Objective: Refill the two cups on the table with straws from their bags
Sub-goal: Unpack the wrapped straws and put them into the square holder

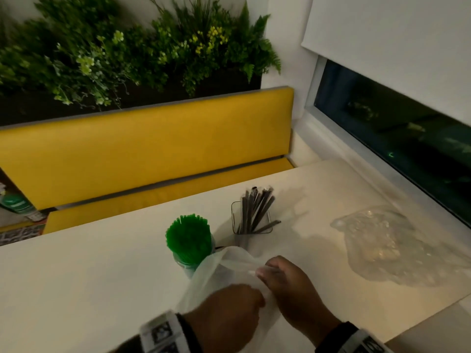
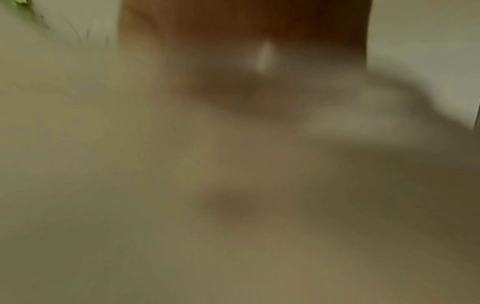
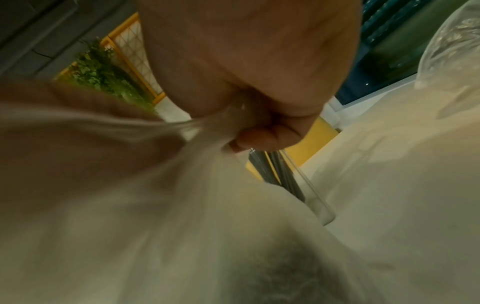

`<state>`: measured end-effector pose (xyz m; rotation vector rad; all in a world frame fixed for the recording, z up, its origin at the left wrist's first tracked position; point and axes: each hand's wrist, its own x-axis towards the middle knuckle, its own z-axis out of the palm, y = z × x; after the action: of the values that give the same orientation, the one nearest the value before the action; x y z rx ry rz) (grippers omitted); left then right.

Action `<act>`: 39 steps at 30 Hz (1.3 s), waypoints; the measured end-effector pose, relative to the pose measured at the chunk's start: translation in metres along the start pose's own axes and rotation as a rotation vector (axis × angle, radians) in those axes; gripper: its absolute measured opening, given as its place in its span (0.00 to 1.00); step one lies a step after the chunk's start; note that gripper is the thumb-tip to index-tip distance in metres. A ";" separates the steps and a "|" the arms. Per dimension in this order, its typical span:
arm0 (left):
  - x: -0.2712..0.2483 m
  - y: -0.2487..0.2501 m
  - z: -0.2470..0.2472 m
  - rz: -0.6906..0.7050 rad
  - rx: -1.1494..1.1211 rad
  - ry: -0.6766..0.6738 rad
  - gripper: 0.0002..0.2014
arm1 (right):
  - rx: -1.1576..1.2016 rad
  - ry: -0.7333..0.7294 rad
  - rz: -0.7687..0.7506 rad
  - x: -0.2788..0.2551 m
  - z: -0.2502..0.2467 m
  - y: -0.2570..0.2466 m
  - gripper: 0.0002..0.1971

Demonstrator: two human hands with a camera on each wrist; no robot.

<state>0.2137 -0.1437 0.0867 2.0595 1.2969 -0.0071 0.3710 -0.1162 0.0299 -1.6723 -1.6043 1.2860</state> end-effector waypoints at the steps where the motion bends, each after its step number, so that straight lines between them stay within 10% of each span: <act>1: 0.004 -0.009 0.016 -0.034 -0.045 0.005 0.16 | 0.009 -0.015 -0.033 -0.003 0.003 0.000 0.07; 5: 0.022 -0.041 0.059 -0.112 -0.241 0.110 0.15 | 0.014 -0.134 -0.074 -0.015 0.008 0.000 0.03; 15: 0.023 -0.065 0.090 -0.279 0.137 -0.141 0.24 | 0.194 -0.194 -0.095 -0.037 -0.006 0.000 0.12; 26: -0.004 -0.035 0.034 0.112 -0.009 0.141 0.18 | -0.082 0.091 -0.202 -0.018 -0.033 0.030 0.12; 34: -0.001 -0.016 0.023 -0.101 -0.061 -0.107 0.03 | -0.078 -0.162 -0.417 -0.025 -0.036 0.010 0.25; 39: -0.005 -0.018 0.020 -0.039 -0.225 0.002 0.09 | -0.164 0.108 -0.388 -0.012 -0.042 0.027 0.19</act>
<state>0.2033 -0.1541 0.0632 1.8440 1.2773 0.1188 0.4223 -0.1221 0.0291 -1.3989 -1.8922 0.8771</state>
